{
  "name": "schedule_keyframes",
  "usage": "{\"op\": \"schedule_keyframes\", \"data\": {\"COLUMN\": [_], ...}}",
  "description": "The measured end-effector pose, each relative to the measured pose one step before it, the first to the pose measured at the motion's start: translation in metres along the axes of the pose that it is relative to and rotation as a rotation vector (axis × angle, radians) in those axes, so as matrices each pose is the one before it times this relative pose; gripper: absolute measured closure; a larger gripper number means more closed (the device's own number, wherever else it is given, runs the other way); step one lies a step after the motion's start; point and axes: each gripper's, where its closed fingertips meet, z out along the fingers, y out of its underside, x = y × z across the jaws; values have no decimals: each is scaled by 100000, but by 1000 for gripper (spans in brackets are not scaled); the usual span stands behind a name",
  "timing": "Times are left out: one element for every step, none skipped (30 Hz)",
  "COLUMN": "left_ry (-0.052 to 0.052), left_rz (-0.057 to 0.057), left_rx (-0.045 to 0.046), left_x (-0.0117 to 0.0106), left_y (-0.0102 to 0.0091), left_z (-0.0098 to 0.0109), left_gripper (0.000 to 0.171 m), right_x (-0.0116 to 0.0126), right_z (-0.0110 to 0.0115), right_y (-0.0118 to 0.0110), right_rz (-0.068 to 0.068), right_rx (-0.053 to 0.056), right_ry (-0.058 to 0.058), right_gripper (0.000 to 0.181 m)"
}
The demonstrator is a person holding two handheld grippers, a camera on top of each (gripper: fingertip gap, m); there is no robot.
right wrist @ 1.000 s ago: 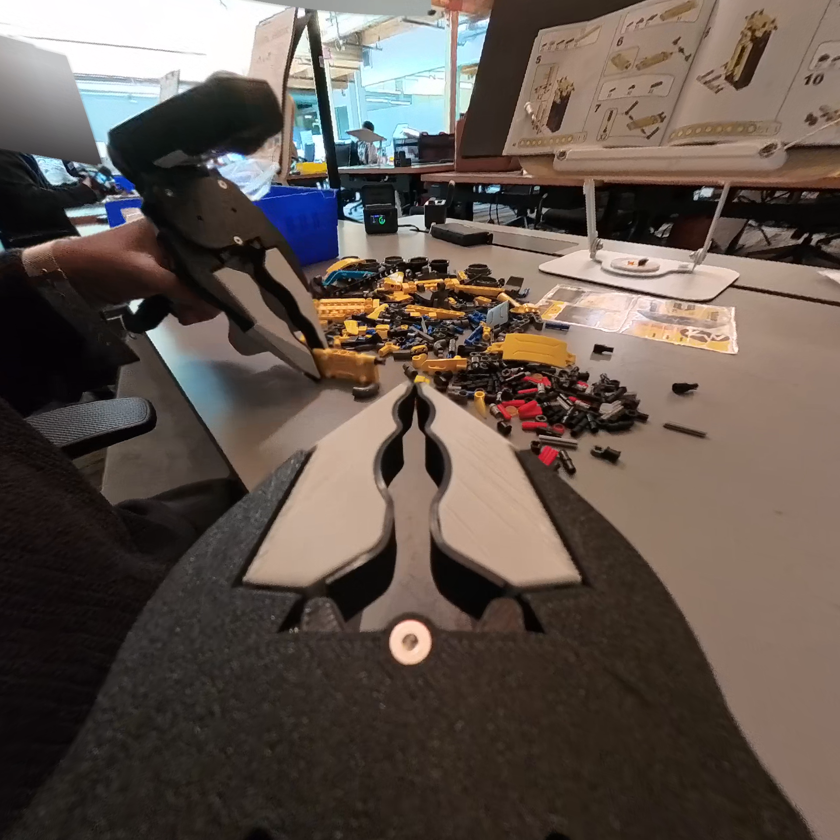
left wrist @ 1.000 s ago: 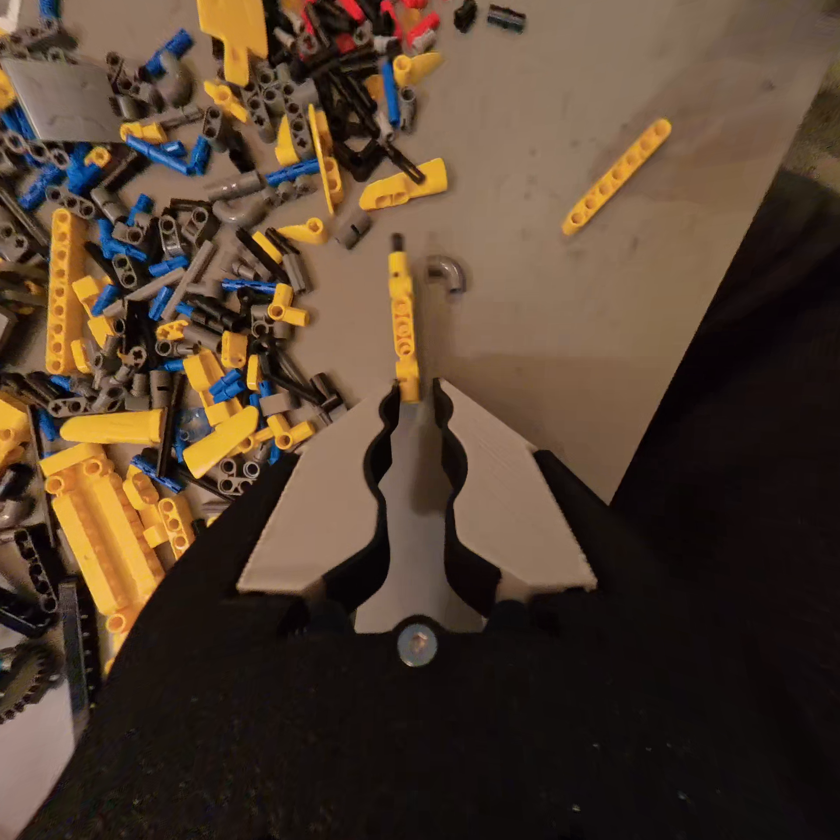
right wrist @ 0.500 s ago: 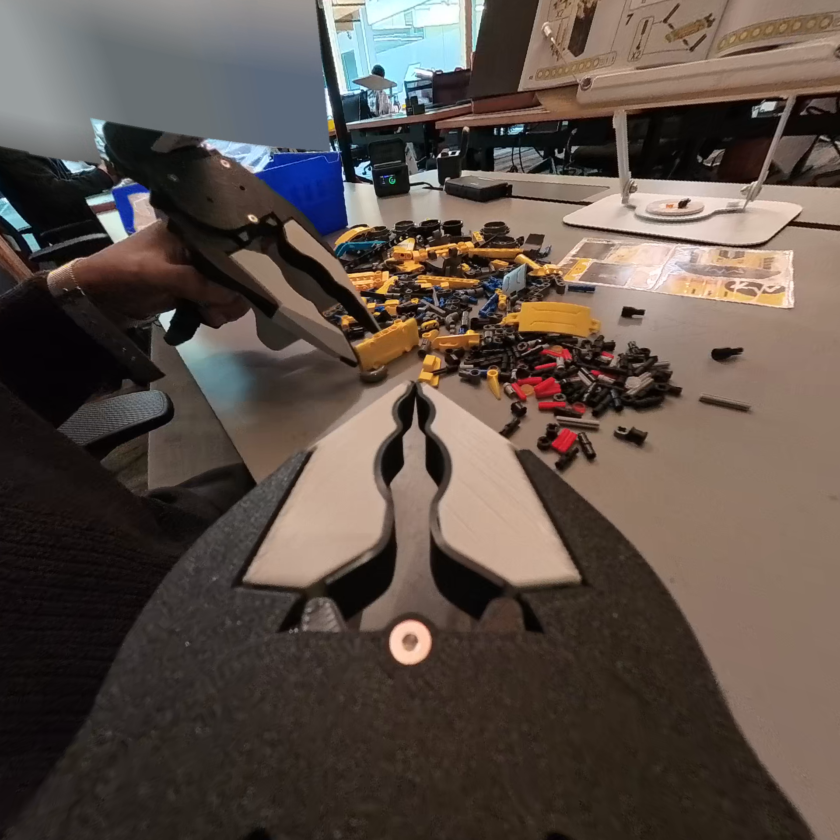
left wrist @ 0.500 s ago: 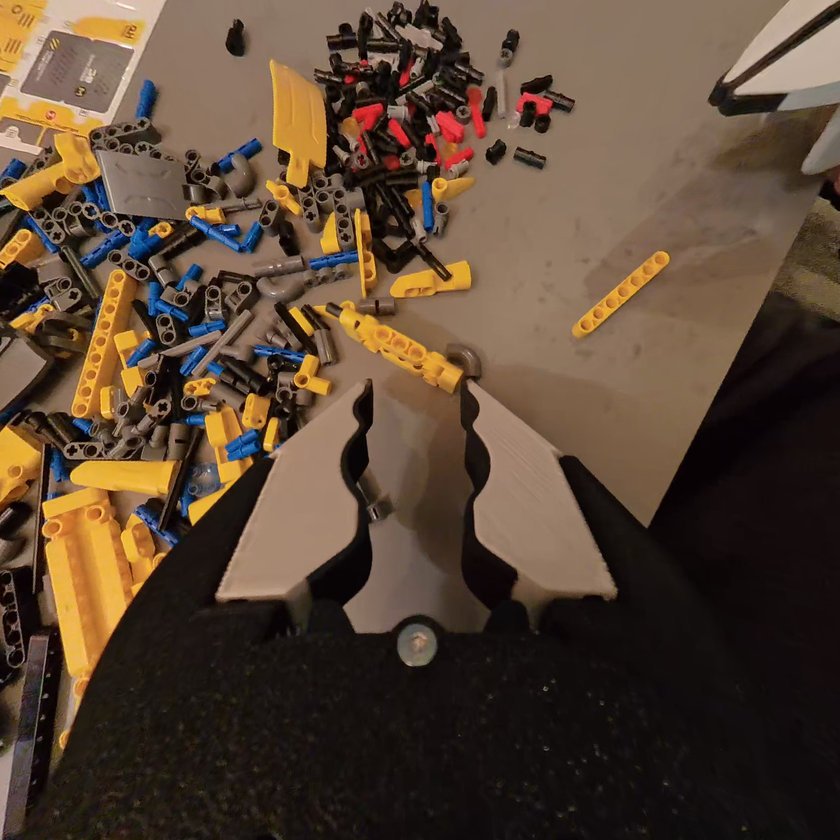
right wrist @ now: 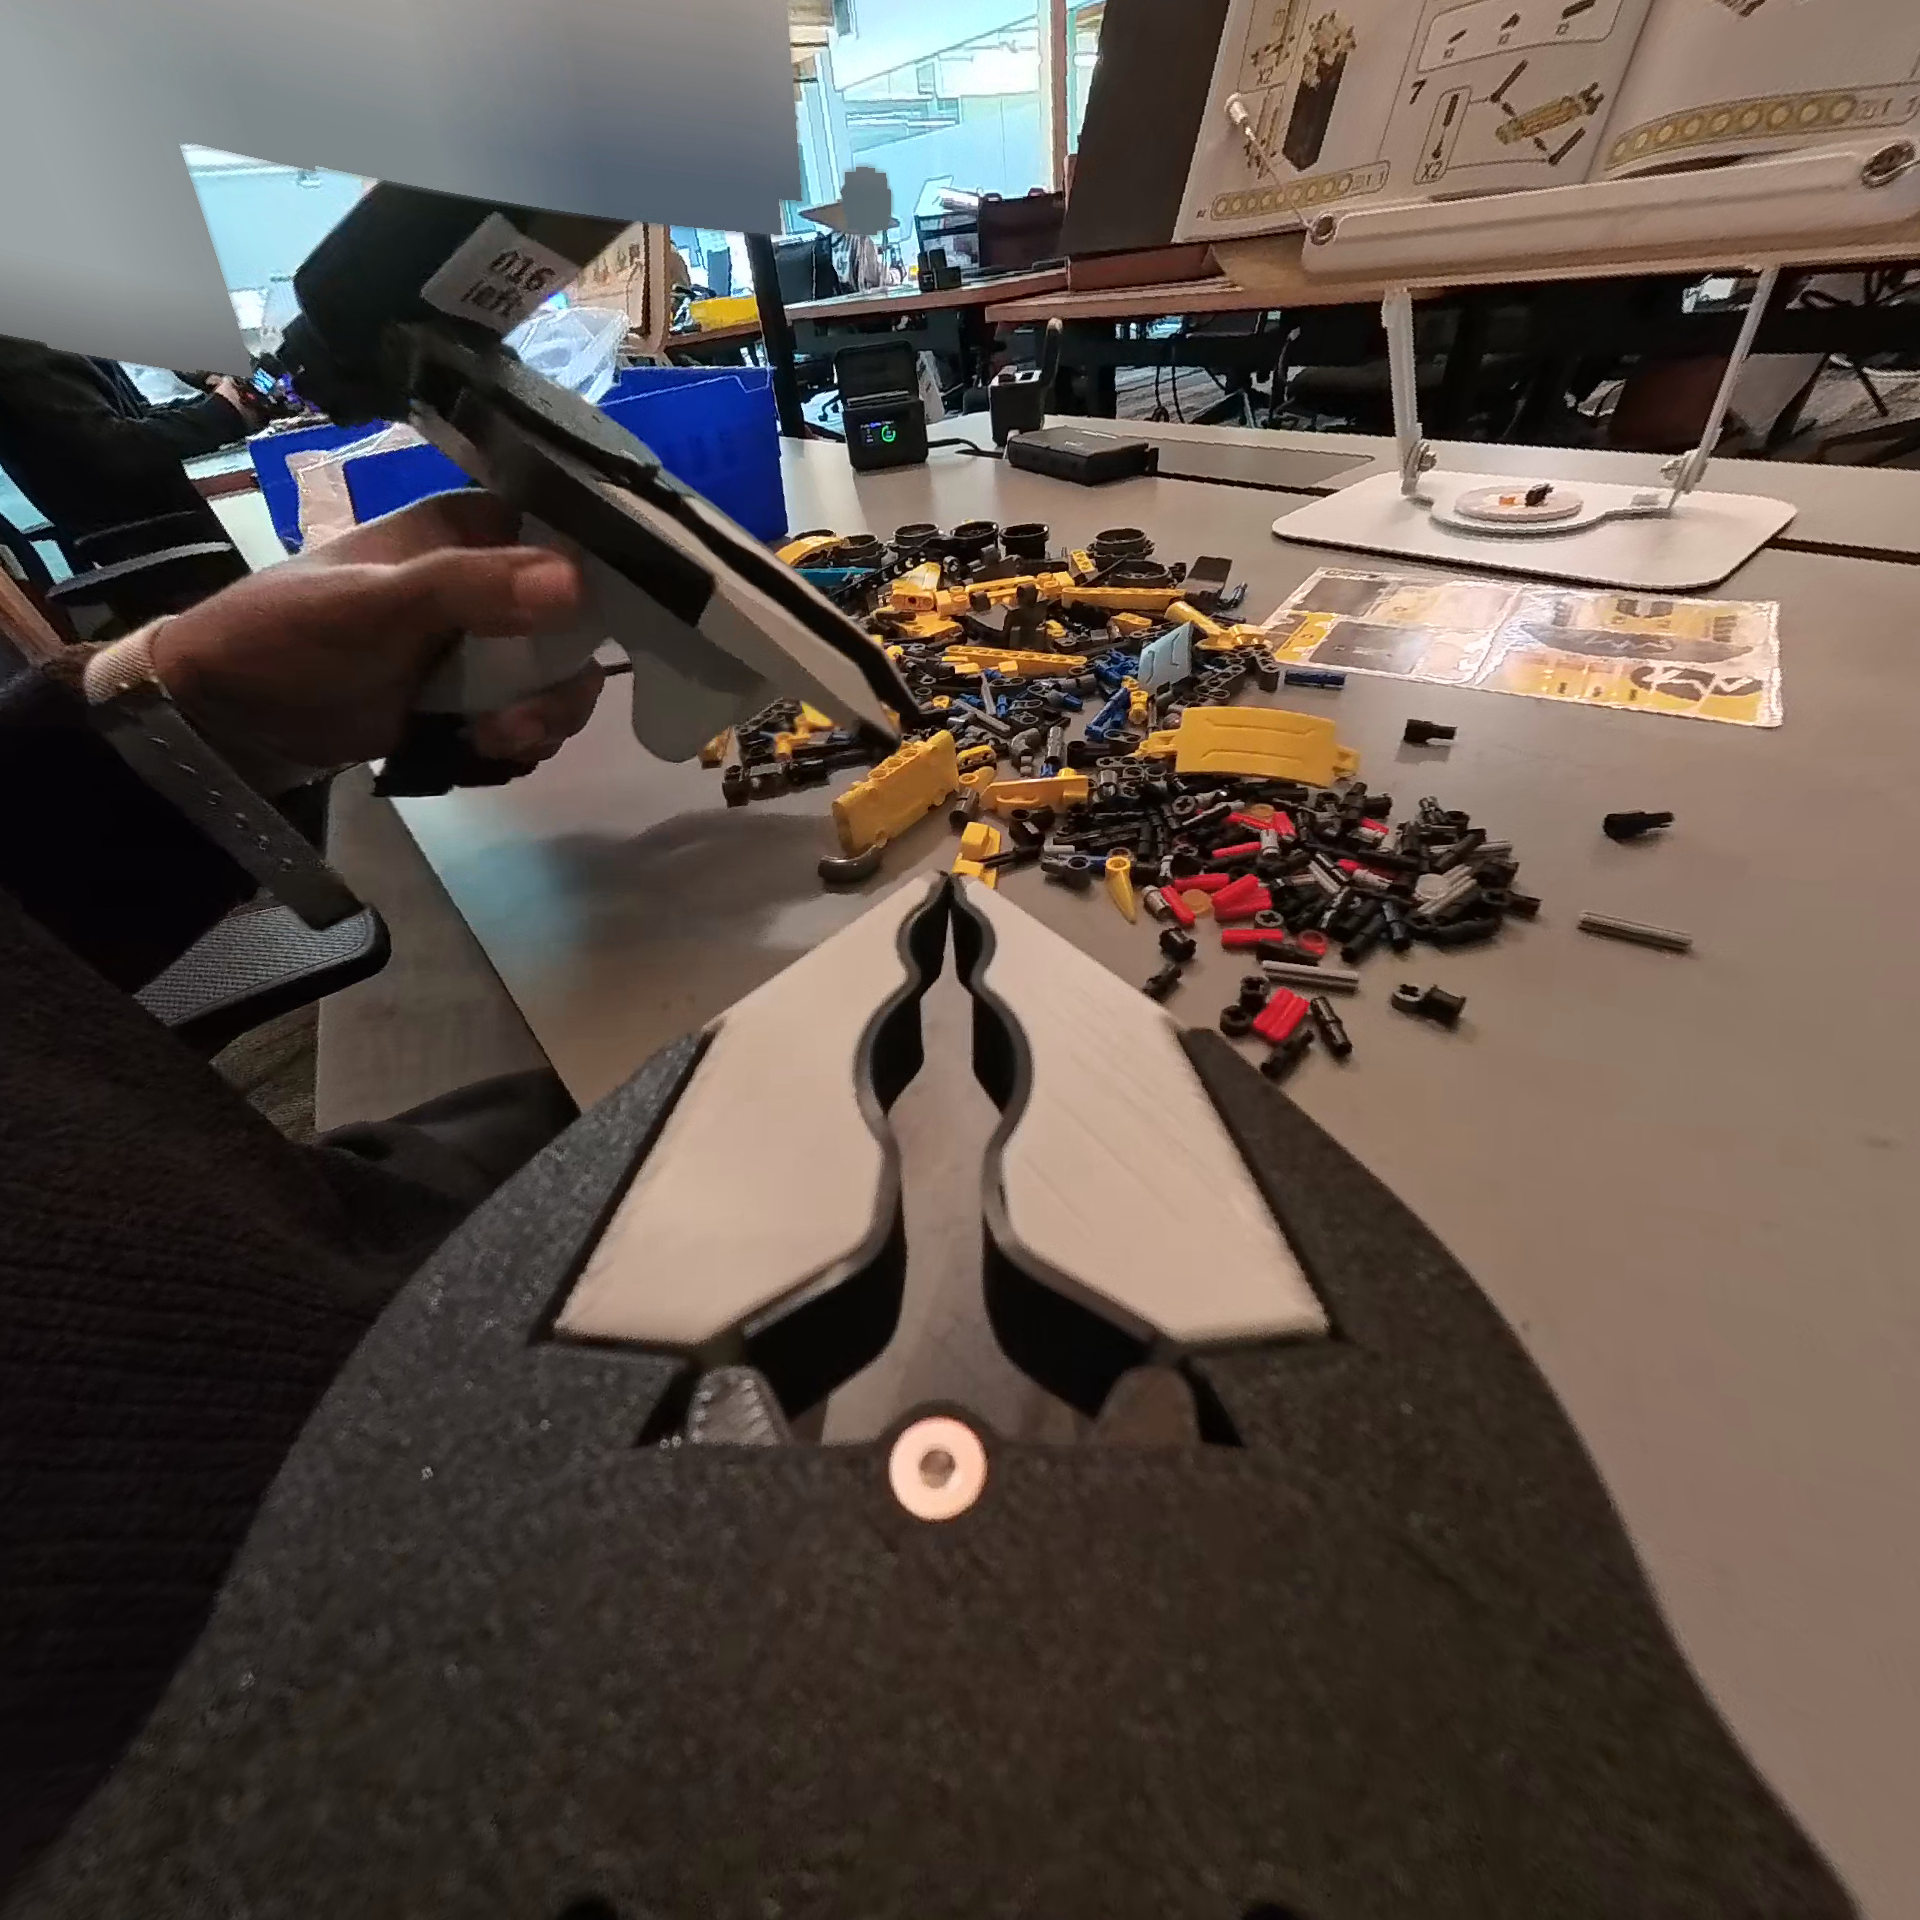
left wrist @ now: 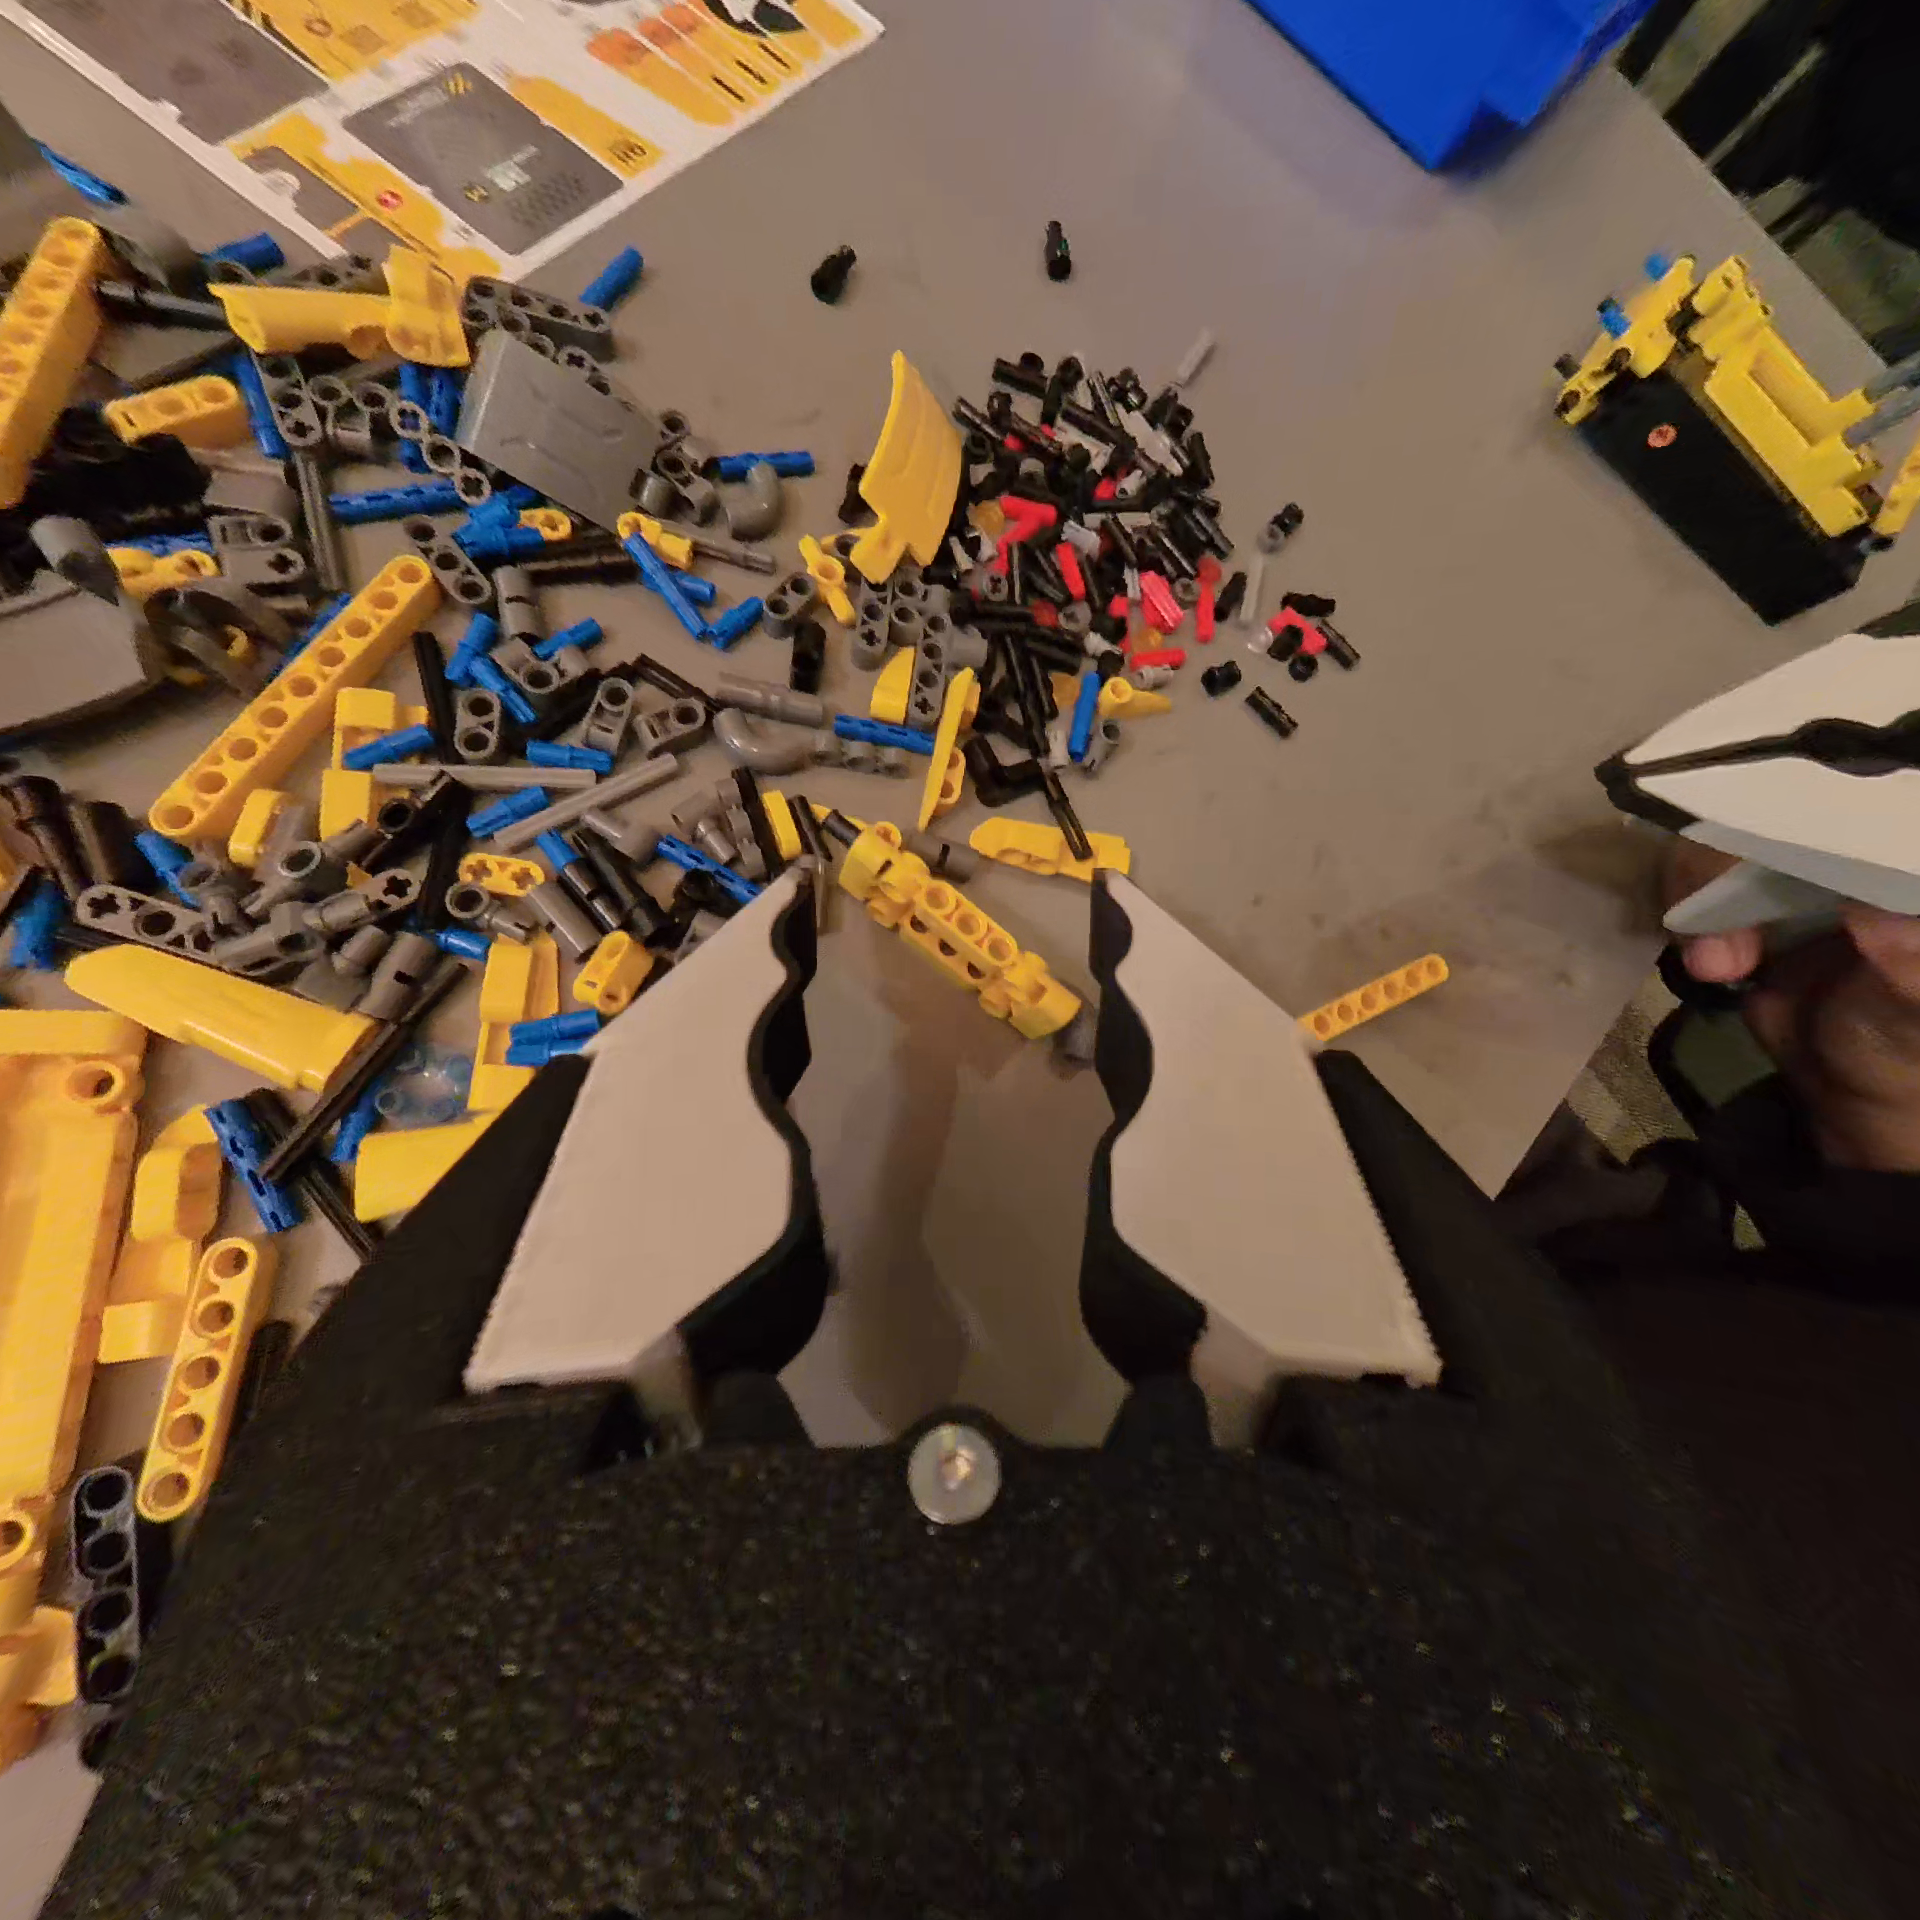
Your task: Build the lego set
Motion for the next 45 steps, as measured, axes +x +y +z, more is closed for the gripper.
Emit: {"op": "schedule_keyframes", "data": {"left_ry": [87,714,-285,-1644,-3558,-4212,-3443,-2248,-360,2077,3643,2869,772,-504,-782,-771,-367,346,733,1204,944,354,-564,-620,-78,345,816,1160,443,-539,-1141,-1221,-723,-87,-65,-643,-1141,-597,-149,-707,-682,-396,263,2350,2803], "left_rz": [1220,1865,2270,2619,2681,2831,2799,2018,1104,514,189,-384,-710,-125,350,100,-147,-162,-417,-571,-732,-661,-650,-440,-456,-764,-832,-381,61,386,716,1070,1386,1507,1055,318,418,1346,1538,1382,1866,1848,1563,2216,1873], "left_rx": [-62,-562,-1267,-1805,-2002,-1896,-1560,-1047,-476,11,425,1044,814,-103,-493,-151,43,17,-50,-444,-491,-358,-70,805,1664,1909,1527,1104,921,159,-812,-1271,-1330,-919,-563,-918,-336,787,-22,-717,-101,772,1083,1553,1512], "left_x": [154,293,175,-18,-301,-412,-328,-202,1,290,458,295,-45,-248,-279,-277,-217,-116,-54,-3,-45,-129,-257,-223,-115,-9,115,213,149,-9,-79,-92,-17,66,65,-43,-104,0,78,-42,-40,-26,34,355,477], "left_y": [-151,-29,116,237,303,304,285,221,154,88,49,-40,-45,82,144,123,102,105,119,167,162,129,75,-93,-237,-336,-346,-330,-304,-188,-51,30,65,64,66,140,132,-7,94,194,121,47,14,-17,10], "left_z": [190,258,275,277,222,141,79,32,-16,-70,-136,-196,-214,-196,-182,-170,-175,-162,-160,-145,-142,-134,-143,-141,-126,-75,12,117,212,288,345,377,381,329,291,227,96,-32,-135,-208,-332,-475,-555,-613,-667], "left_gripper": [119,118,117,116,116,116,116,116,116,116,116,116,118,121,129,135,141,145,147,149,149,149,149,149,147,145,143,139,133,130,130,130,130,130,131,144,162,165,165,165,165,165,165,165,165], "right_x": [6,5,5,8,-8,-2,0,-4,11,0,0,5,-9,7,5,11,6,-2,5,2,9,5,2,4,11,8,5,10,-5,-3,-3,-11,-1,-5,8,14,12,20,20,38,46,53,27,-4,-54], "right_z": [-8,-10,-4,-7,-4,-3,-17,-12,-7,-9,-2,-6,-9,-8,-12,-11,-2,6,1,9,-11,8,-3,7,-5,9,-1,-5,-1,-2,-25,-13,-8,2,14,8,17,6,18,11,26,22,19,23,42], "right_y": [-6,-14,-10,4,-8,-11,-17,-22,-8,-9,-6,-6,-10,-7,21,-13,-7,6,9,0,-2,2,6,3,3,0,2,3,-11,-13,-20,-21,-8,6,12,17,17,13,15,21,26,27,21,2,-81], "right_rz": [-45,-34,6,33,1,-33,-68,-78,-70,-62,-52,-56,-59,-42,-25,-81,-18,21,57,33,21,35,28,35,30,22,30,35,11,-36,-77,-72,2,87,153,224,262,278,312,330,373,412,346,315,194], "right_rx": [135,121,81,52,71,91,155,192,150,93,61,51,96,139,19,117,63,-56,-77,-10,24,-23,-39,-35,-24,-8,-11,-28,8,102,187,183,67,-60,-122,-166,-176,-145,-163,-215,-274,-288,-229,-79,93], "right_ry": [56,61,61,16,-33,-11,25,63,78,76,63,25,13,60,122,81,120,-27,-27,11,27,30,26,25,24,46,51,17,-20,-19,19,12,-54,-83,-64,-54,-71,-49,13,83,121,124,-7,-154,-399], "right_gripper": [181,181,181,181,181,181,181,181,181,181,181,181,181,181,181,181,181,181,181,181,181,181,181,181,181,181,181,181,181,181,181,181,181,181,181,181,181,181,181,181,181,181,181,181,181]}}
